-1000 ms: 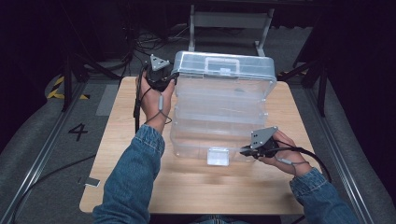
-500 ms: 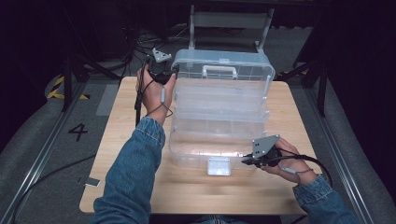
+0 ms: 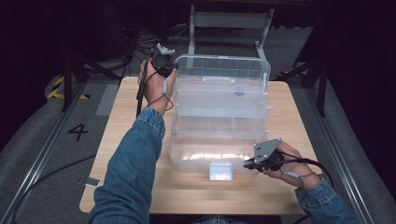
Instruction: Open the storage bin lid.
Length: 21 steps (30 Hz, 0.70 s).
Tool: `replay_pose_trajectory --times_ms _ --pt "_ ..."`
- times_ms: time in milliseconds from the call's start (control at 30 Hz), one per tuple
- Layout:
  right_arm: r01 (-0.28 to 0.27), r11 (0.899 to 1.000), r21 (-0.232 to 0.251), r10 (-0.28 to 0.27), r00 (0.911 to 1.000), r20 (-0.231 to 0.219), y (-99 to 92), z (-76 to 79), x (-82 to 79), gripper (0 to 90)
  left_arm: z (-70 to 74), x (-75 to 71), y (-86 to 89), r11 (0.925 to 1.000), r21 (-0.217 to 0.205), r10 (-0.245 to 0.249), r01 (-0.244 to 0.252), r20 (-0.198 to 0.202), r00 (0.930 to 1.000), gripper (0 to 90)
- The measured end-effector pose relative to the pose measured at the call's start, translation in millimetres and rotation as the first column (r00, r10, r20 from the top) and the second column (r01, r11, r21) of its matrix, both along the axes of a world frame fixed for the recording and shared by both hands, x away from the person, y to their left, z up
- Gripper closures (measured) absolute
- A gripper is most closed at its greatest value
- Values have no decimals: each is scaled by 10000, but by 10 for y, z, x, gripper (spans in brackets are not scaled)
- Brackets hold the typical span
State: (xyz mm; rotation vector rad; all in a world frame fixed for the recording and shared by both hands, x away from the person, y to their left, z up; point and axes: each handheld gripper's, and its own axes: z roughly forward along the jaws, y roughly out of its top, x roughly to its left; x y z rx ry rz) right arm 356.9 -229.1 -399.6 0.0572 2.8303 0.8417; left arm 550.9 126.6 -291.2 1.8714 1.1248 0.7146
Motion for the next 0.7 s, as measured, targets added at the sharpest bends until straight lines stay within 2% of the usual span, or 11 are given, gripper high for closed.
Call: replay_pose_trajectory --times_ms 100,133,233,433,600,700 --pt "1 10000 -13 -1 10000 -29 2 1 2 849 -56 103 1 9999 -112 18 -20 -116 9999 831" --pt "-1 10000 -16 1 10000 -33 2 1 1 849 -68 138 -9 10000 57 28 -26 -223 9997 830" --pt "-27 10000 -7 27 10000 10 1 -1 -5 849 -107 218 -31 9999 78 81 -78 -356 9993 829" --pt "-60 10000 -10 59 10000 -65 -21 1 -18 849 -220 340 -1 9999 -116 82 -91 -798 9968 827" --pt "-92 10000 28 92 9999 -103 -36 -1 -29 848 -309 421 -14 9999 43 169 -165 -1072 9941 824" --pt "-94 9999 41 95 9999 -126 -46 -1 -36 848 -362 473 -6 9999 -60 133 -141 -1247 9921 822"
